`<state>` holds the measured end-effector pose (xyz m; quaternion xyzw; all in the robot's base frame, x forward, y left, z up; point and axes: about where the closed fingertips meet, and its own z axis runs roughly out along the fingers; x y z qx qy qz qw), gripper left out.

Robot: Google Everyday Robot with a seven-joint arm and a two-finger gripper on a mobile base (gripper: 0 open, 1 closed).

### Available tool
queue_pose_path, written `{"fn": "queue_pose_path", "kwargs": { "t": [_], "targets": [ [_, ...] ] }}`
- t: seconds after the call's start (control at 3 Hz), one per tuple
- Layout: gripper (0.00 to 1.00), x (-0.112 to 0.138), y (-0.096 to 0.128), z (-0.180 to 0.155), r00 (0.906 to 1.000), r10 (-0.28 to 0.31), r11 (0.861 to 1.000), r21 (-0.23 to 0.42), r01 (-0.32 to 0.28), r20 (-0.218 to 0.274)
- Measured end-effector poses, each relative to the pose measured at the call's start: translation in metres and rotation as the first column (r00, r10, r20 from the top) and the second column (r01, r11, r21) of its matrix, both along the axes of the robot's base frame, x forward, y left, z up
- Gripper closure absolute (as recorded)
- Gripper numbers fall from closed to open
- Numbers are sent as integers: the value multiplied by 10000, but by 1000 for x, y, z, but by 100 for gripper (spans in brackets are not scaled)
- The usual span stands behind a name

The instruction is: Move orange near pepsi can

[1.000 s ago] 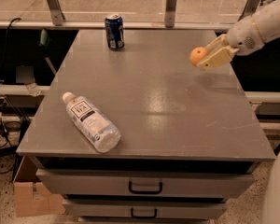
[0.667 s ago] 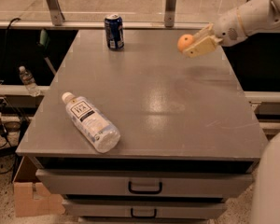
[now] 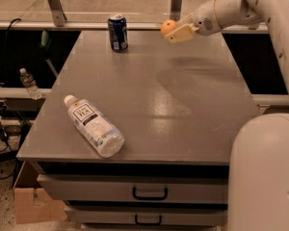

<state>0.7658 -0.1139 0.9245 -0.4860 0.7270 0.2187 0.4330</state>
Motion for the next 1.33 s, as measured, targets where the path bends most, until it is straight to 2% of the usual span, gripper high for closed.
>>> {"fn": "queue_pose_path", "kwargs": {
  "t": [0.33,0.67,1.0,1.33],
  "targets": [
    [100,26,28,-8,9998,-158,9994,291,162,-128],
    [100,40,59,-20,9989,28,9971,763,8,-470],
    [100,48,79,-32,9960,231,9929,1183,-128,-860],
    [84,52,88,-41,9912,145,9916,1293,27,-1315]
  ]
}}
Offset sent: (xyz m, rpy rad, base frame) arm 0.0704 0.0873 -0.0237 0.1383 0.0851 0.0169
